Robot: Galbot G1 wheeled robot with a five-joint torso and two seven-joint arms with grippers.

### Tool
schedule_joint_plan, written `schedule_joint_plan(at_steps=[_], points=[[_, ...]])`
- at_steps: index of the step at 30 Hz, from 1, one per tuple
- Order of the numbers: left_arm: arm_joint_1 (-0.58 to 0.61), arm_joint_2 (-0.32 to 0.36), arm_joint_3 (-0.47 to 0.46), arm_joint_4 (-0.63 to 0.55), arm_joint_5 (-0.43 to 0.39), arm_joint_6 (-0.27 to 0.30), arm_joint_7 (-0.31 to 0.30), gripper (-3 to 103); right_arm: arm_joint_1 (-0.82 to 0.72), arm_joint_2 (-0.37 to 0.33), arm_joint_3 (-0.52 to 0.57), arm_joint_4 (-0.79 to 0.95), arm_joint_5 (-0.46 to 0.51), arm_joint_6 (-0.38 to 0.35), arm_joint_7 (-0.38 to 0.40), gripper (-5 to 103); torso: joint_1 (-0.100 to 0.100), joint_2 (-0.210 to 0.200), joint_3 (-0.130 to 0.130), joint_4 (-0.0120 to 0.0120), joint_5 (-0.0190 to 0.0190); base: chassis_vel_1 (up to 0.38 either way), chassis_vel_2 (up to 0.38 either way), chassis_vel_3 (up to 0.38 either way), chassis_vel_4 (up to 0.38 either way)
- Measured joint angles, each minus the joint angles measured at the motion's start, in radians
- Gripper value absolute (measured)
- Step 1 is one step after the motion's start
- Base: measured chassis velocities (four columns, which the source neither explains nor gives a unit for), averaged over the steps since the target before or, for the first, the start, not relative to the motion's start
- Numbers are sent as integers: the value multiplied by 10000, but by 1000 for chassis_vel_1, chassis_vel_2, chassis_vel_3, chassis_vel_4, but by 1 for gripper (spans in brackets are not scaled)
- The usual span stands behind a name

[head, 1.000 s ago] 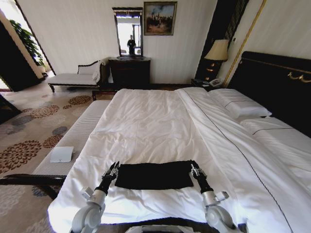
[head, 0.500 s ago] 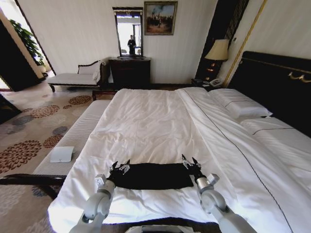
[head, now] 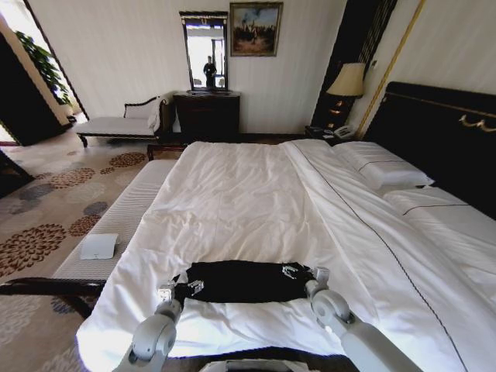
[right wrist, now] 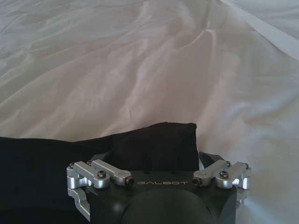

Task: Fold the clothes on the bed.

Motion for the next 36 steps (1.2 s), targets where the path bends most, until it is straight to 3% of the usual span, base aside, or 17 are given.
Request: schedule_joint_plan(at_steps=[8, 13, 17, 22, 25, 31, 36], points=[[1219, 393, -334, -841, 177, 241, -70, 100, -1831, -407, 534, 2204, -42, -164, 1136, 100, -1, 2, -1, 1, -1, 0, 0, 0, 0], [840, 525, -658, -1857, -655, -212, 351, 100, -2371, -356, 776, 3709, 27, -242, 1848, 100, -4, 3, -1, -1, -2, 0, 0, 0, 0], [-60, 435, -584, -1695, -976, -239, 424, 100, -1478, -161, 741, 3386, 141, 84, 1522, 100, -2, 3, -1, 1, 0, 0, 0, 0, 0], [-916, 84, -113, -313, -869, -247, 232, 100, -205, 66, 467, 1766, 445, 445, 713, 100, 1, -1, 2, 3, 2, 0, 0, 0, 0], [-1212, -269, 229, 536, -716, -207, -181, 100, 303, 162, 277, 766, 511, 552, 245, 100, 0, 0, 2, 0, 0, 0, 0, 0, 0], [-842, -174, 549, 724, 92, -103, -356, 100, 449, 263, 117, -37, 366, 542, 55, 100, 0, -1, 2, 3, 1, 0, 0, 0, 0], [32, 592, 315, 91, 226, 138, -362, 100, -189, 262, 380, 239, 203, 501, 267, 100, 0, 0, 1, -1, 0, 0, 0, 0, 0]])
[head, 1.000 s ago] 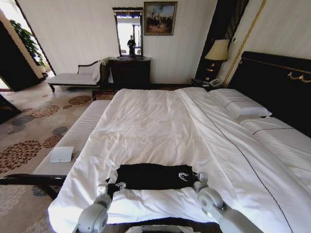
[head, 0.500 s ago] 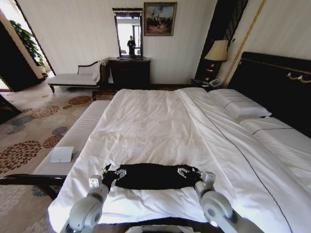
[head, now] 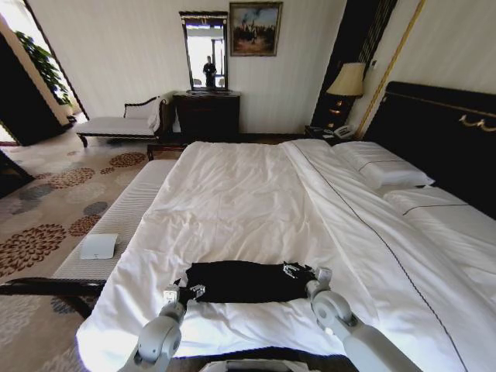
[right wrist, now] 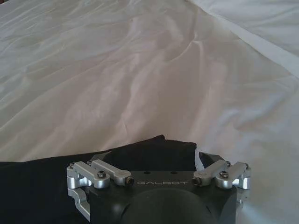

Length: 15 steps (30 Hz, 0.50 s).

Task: Fold the clothes on the bed.

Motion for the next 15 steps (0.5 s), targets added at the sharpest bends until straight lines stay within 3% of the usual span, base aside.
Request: schedule_joint_plan(at_steps=[4, 7, 9, 10, 15], points=[[629, 400, -430, -541, -452, -9, 40, 100, -433, -45, 296, 407, -231, 154, 186, 100, 0, 0, -1, 4, 1, 0, 0, 0, 0], [874, 434, -837, -1262, -2051, -308, 287, 100, -665, 23, 590, 584, -718, 746, 255, 100, -1, 0, -1, 0, 0, 0, 0, 0, 0], [956, 268, -959, -1755, -3670, -428, 371, 100, -682, 153, 799, 634, -899, 1117, 435, 100, -1, 0, -1, 1, 1, 0, 0, 0, 0], [956, 268, -959, -1755, -3670, -428, 371, 100, -682, 153, 799, 634, -899, 1117, 435, 100, -1, 0, -1, 1, 1, 0, 0, 0, 0], [1011, -303, -673, -1626, -5565, -322, 131, 100, -659, 328, 1081, 622, -884, 1313, 673, 100, 0, 0, -1, 3, -1, 0, 0, 0, 0]])
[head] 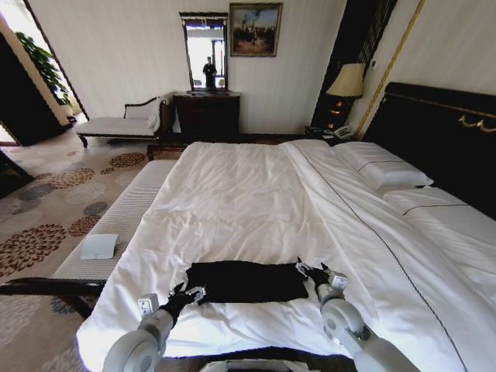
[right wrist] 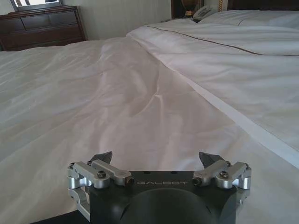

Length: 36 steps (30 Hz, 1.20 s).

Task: Fold the clothes on the bed.

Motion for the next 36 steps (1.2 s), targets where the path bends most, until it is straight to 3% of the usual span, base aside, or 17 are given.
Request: schedule_joint_plan(at_steps=[1, 5, 23, 25, 27, 30, 32, 34, 36], points=[[0, 0, 0, 0, 0, 0, 0, 100, 0, 0, 0, 0, 0, 0, 0, 100, 0, 0, 0, 0, 0, 0, 0, 0, 0], [-126, -407, -114, 212, -1717, 662, -857, 100, -96, 41, 54, 41, -10, 1, 33, 100, -1, 0, 0, -2, 1, 0, 0, 0, 0], [-425, -793, -145, 810, -1761, 479, -725, 102, -71, 263, -142, -94, -157, -66, 89, 100, 0, 1, 1, -1, 0, 0, 0, 0, 0], [-507, -870, -117, 913, -1648, 320, -578, 93, -65, 280, -146, -109, -158, -76, 116, 100, 0, 1, 1, -2, 0, 0, 0, 0, 0], [-511, -871, -112, 918, -1620, 297, -544, 93, -65, 283, -145, -111, -158, -78, 120, 100, 0, 0, 1, -2, 0, 0, 0, 0, 0], [-481, -811, -125, 901, -1530, 233, -418, 77, -87, 305, -142, -139, -158, -87, 145, 100, 0, 0, 1, -1, 1, 0, 0, 0, 0], [-474, -800, -139, 901, -1528, 228, -414, 77, -91, 310, -142, -150, -158, -89, 147, 100, 0, 0, 1, -1, 1, 0, 0, 0, 0], [-446, -744, -222, 947, -1532, 199, -408, 61, -92, 340, -159, -192, -158, -102, 154, 100, 0, 1, 1, -2, 0, 0, 0, 0, 0], [-430, -728, -246, 958, -1539, 197, -408, 61, -85, 348, -173, -203, -157, -111, 158, 100, 0, 0, 1, -2, 0, 0, 0, 0, 0]])
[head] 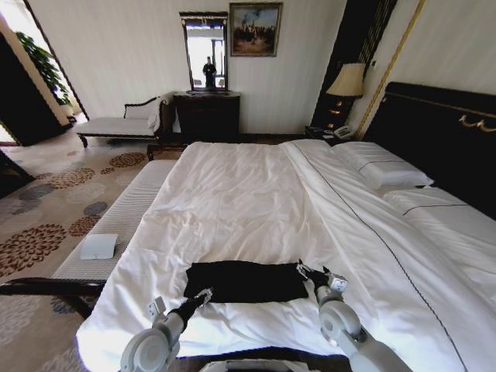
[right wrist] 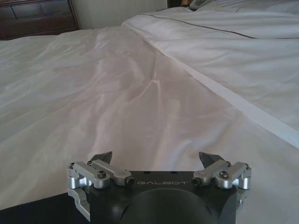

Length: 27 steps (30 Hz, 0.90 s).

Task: Fold the clothes on the bed.

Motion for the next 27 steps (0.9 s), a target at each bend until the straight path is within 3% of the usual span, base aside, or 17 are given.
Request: schedule_joint_plan(at_steps=[4, 7, 10, 12, 15, 27], points=[[80, 96, -156, -110, -17, 138, -21, 39, 80, 29, -45, -26, 4, -54, 25, 100, 0, 0, 0, 1, 0, 0, 0, 0, 0], [80, 173, -223, -137, 19, 239, -49, 34, 94, 40, -52, -46, 5, -57, 31, 100, 0, 0, 0, 1, -1, 0, 0, 0, 0], [-4, 497, -462, -158, 47, 392, -52, 18, 109, 49, -57, -119, 14, -40, 36, 100, 0, 0, 0, 1, -1, 0, 0, 0, 0], [-26, 558, -508, -160, 38, 418, -46, 18, 108, 49, -57, -139, 17, -27, 36, 100, 0, 0, 0, 1, -1, 0, 0, 0, 0], [-129, 868, -680, -170, -35, 575, 76, 3, 109, 61, -25, -288, 84, 99, 36, 100, 0, 0, 0, 1, -2, 0, 0, 0, 0], [-108, 2051, -1205, -52, 165, 1020, 691, 0, 70, 80, 400, -519, 1400, 869, -172, 100, 0, 0, 0, 1, -1, 0, 0, 0, 0]])
